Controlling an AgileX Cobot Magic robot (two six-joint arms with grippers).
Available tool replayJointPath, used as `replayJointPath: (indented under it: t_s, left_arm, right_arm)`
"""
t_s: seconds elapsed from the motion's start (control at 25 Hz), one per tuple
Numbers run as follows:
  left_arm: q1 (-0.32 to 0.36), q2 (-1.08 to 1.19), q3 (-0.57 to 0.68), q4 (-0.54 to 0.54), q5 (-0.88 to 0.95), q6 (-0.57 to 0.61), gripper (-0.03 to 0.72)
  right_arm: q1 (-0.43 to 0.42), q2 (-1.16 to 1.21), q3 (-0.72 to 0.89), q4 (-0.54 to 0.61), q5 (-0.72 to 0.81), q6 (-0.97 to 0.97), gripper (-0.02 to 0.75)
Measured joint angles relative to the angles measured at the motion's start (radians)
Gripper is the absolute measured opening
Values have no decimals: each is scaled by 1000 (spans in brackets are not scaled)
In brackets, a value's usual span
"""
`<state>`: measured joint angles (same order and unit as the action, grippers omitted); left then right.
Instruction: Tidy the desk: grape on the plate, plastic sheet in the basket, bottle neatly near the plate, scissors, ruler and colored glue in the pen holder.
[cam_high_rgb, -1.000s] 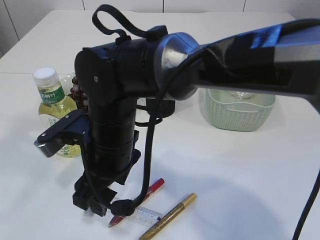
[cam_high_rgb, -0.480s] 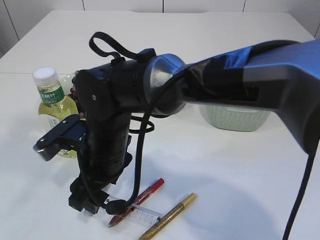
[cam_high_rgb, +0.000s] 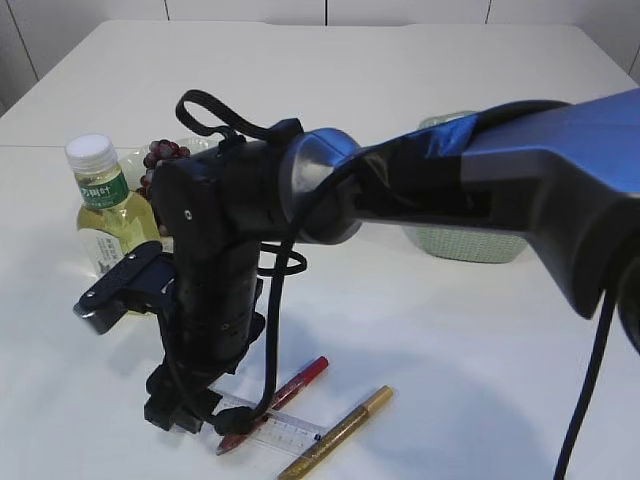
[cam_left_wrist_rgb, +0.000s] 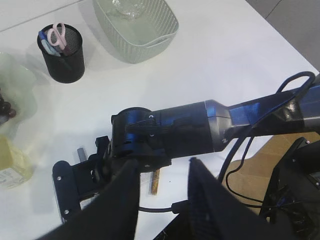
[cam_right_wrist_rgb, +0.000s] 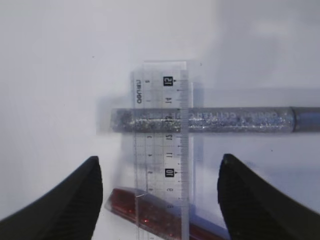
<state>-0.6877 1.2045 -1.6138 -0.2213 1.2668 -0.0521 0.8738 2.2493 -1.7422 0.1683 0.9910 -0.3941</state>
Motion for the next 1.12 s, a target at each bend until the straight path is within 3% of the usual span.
replayJointPath:
  t_s: [1.0, 1.12]
  left_arm:
    - [0, 0, 0, 0, 0, 0, 243]
    - [0, 0, 0, 0, 0, 0, 243]
  right_arm:
    - [0, 33, 0, -53, 13, -1, 557]
    - [0, 34, 0, -53, 13, -1, 529]
